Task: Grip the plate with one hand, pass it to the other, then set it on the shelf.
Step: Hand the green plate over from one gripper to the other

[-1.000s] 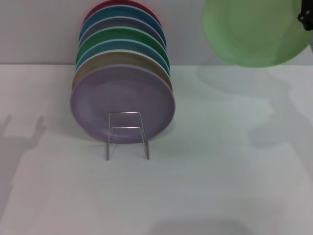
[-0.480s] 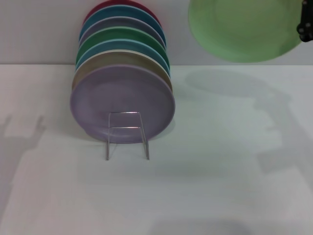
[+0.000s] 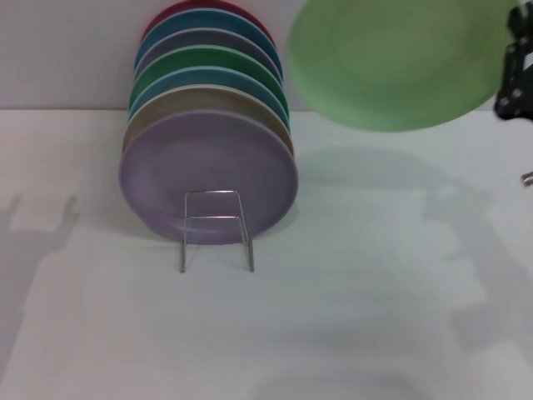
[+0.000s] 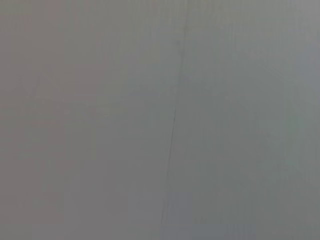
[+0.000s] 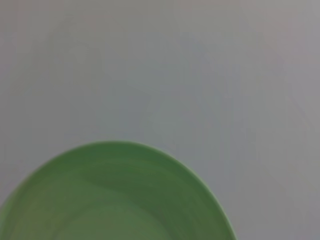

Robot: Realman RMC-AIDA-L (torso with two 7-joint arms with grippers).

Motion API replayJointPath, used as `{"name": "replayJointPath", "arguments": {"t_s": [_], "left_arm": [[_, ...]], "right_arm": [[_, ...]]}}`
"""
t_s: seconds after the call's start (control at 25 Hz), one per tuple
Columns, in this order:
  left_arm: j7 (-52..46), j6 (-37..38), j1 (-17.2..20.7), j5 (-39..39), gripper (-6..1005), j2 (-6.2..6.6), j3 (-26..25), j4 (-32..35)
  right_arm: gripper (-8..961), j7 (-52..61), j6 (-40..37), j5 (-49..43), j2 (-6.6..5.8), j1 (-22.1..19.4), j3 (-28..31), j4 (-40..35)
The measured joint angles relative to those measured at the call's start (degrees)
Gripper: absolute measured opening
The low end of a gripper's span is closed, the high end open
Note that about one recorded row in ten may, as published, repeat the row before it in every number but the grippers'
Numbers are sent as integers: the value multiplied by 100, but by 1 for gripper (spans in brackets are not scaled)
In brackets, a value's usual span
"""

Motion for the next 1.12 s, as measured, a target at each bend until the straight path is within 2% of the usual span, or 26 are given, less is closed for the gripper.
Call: {"name": "replayJointPath", "arguments": {"t_s": [0.44,1.12], "left_arm": [[0,123,63,38,869,-21,57,-66],[-63,515,257,54,869,-13,371,-103]], "right_arm": [[17,565,-649,16,2,-31,-908,469],[17,630,-715,20,0,-22,-1197,615]]}}
